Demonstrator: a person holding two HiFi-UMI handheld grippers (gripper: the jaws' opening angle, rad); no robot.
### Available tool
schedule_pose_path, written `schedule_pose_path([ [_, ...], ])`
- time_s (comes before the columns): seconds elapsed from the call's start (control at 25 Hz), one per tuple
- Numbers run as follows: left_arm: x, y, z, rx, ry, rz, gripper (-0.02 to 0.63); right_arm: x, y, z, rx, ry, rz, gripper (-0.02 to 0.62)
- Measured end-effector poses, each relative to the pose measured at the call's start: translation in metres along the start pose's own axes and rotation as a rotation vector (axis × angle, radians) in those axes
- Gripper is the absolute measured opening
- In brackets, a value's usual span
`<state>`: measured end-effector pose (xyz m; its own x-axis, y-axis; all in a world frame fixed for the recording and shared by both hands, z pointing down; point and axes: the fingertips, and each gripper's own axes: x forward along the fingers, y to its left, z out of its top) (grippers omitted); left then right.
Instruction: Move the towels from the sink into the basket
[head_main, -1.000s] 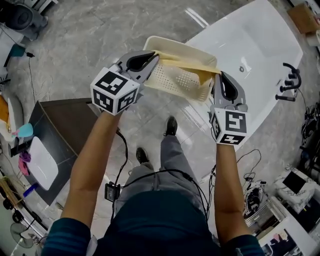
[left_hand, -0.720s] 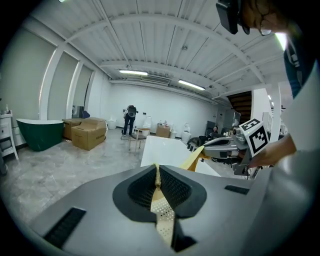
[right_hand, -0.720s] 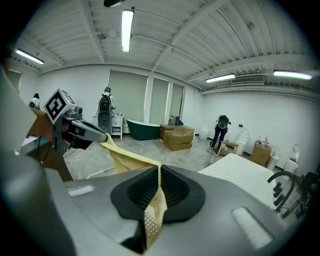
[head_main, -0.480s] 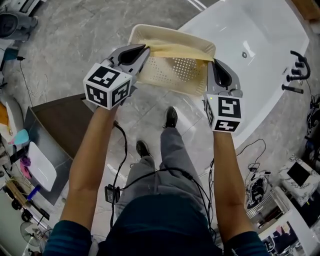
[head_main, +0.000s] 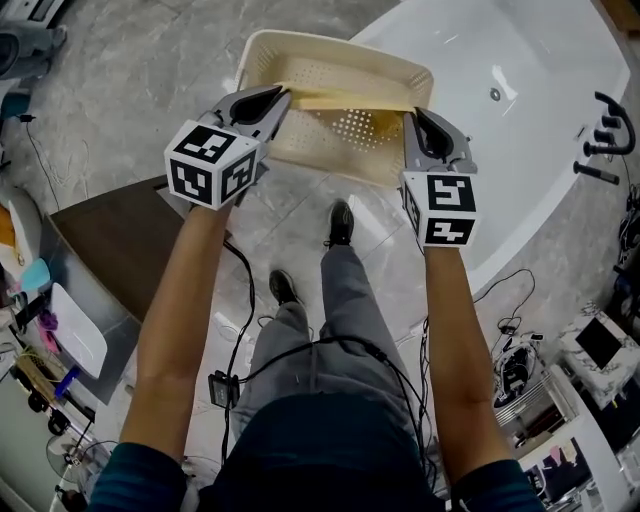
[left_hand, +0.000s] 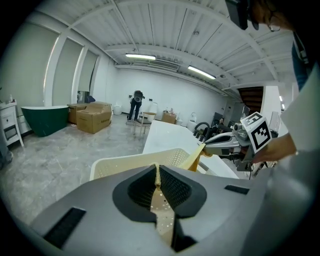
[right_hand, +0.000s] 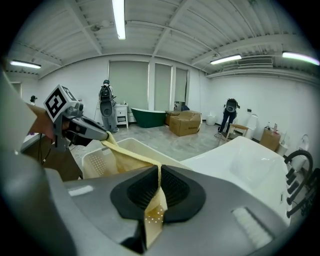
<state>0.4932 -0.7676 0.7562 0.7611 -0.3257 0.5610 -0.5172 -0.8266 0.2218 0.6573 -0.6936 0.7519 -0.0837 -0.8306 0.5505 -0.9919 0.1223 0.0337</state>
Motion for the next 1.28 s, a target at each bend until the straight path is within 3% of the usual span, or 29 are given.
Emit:
schedule_pose_path([
  [0.64, 0.026, 0.014, -0.031, -0.004, 0.098, 0.04, 0.035, 0.029, 0.0, -0.032, 0.014, 0.105, 0.061, 0.041],
  [1.0, 0.006, 0.012, -0.009, 0.018, 0.093, 0.024, 0.08, 0.019, 0.007, -0.018, 0.004, 0.141, 0.061, 0.071],
  [1.28, -0.037, 0.009, 0.041, 0.052, -0.001, 0.033, 0.086, -0.003, 0.018, 0.026, -0.012, 0.086, 0.056, 0.078],
])
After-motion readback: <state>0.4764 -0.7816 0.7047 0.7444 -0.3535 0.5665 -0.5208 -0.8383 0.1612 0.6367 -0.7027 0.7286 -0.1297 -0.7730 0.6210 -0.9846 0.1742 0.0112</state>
